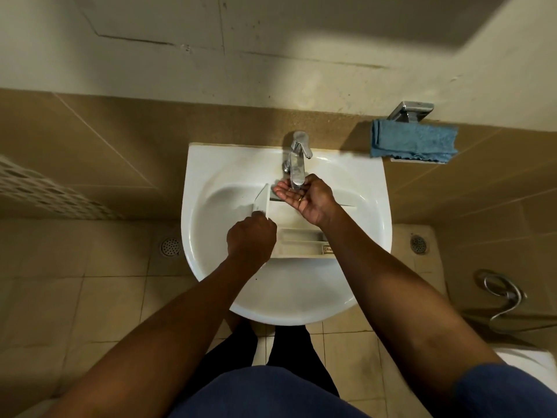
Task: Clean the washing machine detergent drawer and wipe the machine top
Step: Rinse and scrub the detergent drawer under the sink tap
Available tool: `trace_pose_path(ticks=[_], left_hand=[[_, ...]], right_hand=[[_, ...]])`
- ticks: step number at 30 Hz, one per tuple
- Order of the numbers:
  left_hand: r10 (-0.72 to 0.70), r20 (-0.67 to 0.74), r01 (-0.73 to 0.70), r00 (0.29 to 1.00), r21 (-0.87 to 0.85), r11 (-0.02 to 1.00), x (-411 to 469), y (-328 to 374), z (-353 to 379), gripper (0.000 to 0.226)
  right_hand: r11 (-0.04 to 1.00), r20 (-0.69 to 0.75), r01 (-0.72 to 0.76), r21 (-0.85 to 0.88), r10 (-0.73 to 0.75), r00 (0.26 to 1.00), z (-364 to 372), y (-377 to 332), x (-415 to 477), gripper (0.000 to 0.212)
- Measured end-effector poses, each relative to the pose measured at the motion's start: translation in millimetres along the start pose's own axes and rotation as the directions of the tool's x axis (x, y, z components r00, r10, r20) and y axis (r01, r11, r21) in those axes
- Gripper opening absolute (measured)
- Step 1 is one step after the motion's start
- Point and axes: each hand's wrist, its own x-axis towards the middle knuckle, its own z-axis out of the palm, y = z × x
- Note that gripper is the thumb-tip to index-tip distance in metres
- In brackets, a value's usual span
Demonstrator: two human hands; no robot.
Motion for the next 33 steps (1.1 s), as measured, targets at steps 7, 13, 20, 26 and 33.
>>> trace_pose_path(ticks=[7,13,20,26,33], left_hand=[[-0.121,0.092,0.12,0.988,0.017,0.993,0,-1,18,0.03],[-0.159,0.246,0.183,0.956,-0.078,0.98,4,3,6,0.03],[-0.169,0.196,0.2,0.966,-0.154,0.968,2,3,7,0.035],[-0.169,0.214,0.203,0.962,-0.147,0.968,0,5,4,0.031],[-0.19,0.236,0.206,0.953,-0.045,0.978,4,4,8,0.037]], right_hand=[[0.984,0.011,0.017,-0.18,-0.015,1.0,-10,-17,-32,0.038],[0.609,-0.128,-0.027,-0.792,-0.123,0.984,-72,-35,-94,0.038],[0.278,-0.038,0.059,-0.959,-0.33,0.943,-131,-30,-109,0.036],[-0.286,0.166,0.044,-0.957,-0.418,0.893,-124,-9,-117,0.039],[-0.507,0.431,0.207,-0.837,-0.377,0.82,-125,42,-130,0.025]])
